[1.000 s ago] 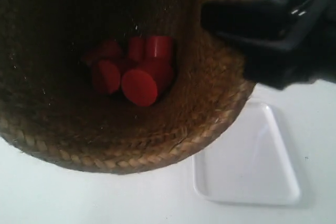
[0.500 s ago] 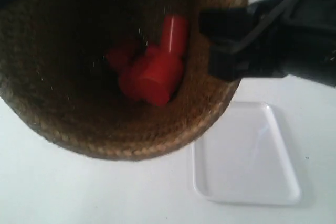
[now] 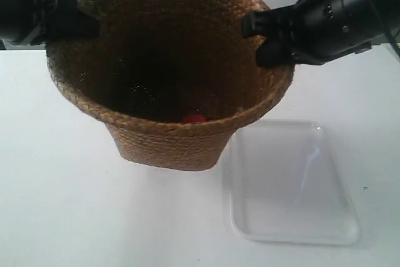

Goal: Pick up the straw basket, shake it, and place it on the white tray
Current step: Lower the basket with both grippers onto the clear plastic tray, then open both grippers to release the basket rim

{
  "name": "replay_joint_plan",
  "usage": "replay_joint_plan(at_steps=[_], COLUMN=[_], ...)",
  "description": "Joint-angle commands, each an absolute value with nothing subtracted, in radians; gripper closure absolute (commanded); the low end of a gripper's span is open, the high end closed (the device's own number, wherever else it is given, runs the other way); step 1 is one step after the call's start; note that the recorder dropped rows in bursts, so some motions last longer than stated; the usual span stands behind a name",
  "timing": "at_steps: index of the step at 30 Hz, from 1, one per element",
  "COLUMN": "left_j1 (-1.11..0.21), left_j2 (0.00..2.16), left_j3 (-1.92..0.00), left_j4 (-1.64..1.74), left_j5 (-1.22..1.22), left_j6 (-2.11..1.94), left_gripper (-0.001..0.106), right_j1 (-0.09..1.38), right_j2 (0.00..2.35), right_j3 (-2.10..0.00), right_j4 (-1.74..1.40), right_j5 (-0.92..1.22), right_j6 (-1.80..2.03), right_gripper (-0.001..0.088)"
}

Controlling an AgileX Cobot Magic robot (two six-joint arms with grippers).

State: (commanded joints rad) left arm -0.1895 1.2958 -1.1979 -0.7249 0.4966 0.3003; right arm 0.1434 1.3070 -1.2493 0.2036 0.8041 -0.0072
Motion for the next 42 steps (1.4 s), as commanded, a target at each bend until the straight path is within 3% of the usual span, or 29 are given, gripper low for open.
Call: replay_joint_plan(at_steps=[9,18,33,42], left_j1=[-0.453,-0.597,-0.683,-0.683], left_j2=[1.469,1.571,1.651,1.651], left_j3=[-1.318,-1.412,-1.468,-1.468], left_j4=[-0.524,-0.276,-0.212,-0.121], left_j5=[0.482,0.473,0.471,0.471], left_j6=[0.031,-0.251,-0.322,-0.398], left_gripper=[0.105,0.105,0.105,0.105], right_j1=[-0.006,-0.13,-0.143,-0.143], right_j2=[1.261,1.246,1.307,1.307], right_j3=[-1.277,-1.266,-1.264,-1.124], right_j4=[0.074,0.0,0.01,0.074], right_j5=[1.093,1.115,1.128,1.015], right_j6=[-0.007,-0.068,-0.128,-0.179], right_gripper=[0.0868,0.0868,0.0868,0.0868])
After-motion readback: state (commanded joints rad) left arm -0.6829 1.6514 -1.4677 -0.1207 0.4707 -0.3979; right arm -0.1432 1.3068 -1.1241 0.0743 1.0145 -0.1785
